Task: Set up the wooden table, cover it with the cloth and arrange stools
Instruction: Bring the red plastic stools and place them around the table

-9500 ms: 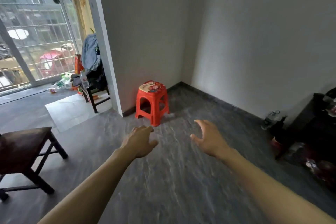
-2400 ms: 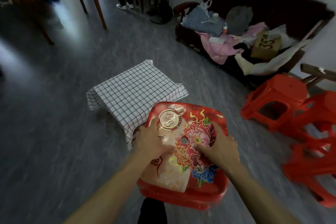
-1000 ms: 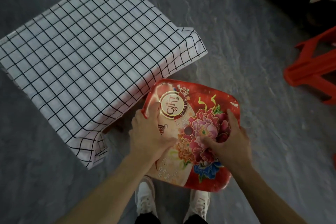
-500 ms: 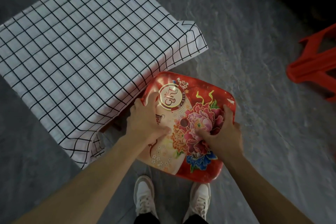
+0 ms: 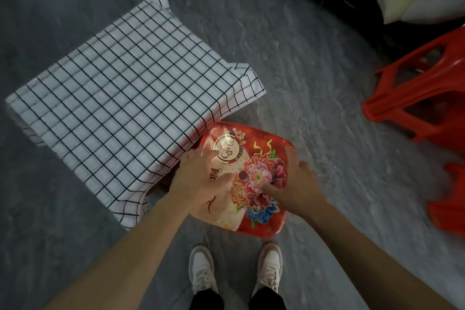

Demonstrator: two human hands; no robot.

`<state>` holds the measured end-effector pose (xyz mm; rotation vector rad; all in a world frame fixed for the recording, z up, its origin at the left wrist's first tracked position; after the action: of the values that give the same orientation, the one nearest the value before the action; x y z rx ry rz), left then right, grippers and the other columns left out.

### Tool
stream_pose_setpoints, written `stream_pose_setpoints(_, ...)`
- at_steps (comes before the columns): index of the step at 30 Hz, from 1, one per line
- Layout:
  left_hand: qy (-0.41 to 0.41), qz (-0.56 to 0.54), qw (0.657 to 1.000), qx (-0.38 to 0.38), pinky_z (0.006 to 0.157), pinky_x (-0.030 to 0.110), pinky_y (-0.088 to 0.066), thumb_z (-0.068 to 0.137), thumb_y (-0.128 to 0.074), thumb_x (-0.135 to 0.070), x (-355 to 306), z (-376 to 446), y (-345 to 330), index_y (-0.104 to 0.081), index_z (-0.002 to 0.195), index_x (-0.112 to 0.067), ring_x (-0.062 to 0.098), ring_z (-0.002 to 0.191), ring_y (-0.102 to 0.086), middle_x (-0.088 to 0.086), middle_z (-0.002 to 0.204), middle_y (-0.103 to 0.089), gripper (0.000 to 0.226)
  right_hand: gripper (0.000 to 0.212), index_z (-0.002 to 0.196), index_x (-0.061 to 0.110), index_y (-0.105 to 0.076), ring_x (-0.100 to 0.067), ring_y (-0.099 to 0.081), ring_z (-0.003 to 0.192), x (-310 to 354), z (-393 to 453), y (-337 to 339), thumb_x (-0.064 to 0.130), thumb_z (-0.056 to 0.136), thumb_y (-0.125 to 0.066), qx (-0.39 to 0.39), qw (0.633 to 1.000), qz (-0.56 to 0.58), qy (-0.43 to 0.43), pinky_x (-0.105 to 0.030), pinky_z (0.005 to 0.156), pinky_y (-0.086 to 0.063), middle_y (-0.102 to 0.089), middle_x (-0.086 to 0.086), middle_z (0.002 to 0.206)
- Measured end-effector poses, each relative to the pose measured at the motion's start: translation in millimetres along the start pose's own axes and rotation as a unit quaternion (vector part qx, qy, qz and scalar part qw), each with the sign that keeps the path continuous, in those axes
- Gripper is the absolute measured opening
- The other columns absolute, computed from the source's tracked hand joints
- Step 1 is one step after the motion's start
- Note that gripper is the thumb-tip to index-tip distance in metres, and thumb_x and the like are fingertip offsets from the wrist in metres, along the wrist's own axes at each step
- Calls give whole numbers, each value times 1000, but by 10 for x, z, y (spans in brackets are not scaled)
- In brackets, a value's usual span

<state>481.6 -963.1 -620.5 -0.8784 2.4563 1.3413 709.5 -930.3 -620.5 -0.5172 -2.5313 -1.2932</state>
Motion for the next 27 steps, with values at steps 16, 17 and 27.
stream_pose_setpoints(16, -65, -40, 983, -165, 100, 42, -43, 84, -63, -58, -993, -2258, 2156, -53, 135, -18, 27, 126, -50, 6, 135, -56, 65, 97, 151, 29, -16, -41, -41, 131, 1784, -2162, 1998, 60, 77, -69, -85, 981, -101, 142, -56, 102, -43, -41, -19, 143)
stream_pose_setpoints(17, -62, -33, 983, -171, 104, 43, -42, 84, -61, -61, -1003, -2353, 2281, -48, 140, -19, 27, 131, -46, 6, 141, -52, 71, 96, 151, 29, -17, -42, -41, 130, 1837, -2257, 2079, 60, 76, -70, -92, 981, -92, 145, -56, 101, -43, -41, -20, 142)
stream_pose_setpoints(27, -97, -35, 974, -203, 104, 48, -45, 82, -58, -68, -1041, -2587, 2792, -41, 145, -19, 25, 130, -48, 2, 146, -49, 82, 96, 149, 26, -21, -38, -42, 129, 2048, -2621, 2253, 68, 73, -62, -145, 975, -71, 154, -53, 101, -44, -44, -19, 142)
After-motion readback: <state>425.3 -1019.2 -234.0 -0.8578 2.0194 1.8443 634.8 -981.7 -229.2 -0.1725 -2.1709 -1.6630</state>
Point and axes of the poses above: each hand's wrist, its own z-axis towards the middle knuckle, its own y-axis out of the back of the hand, x = y × z, the point moved 7 cm from there along z, towards the middle knuckle
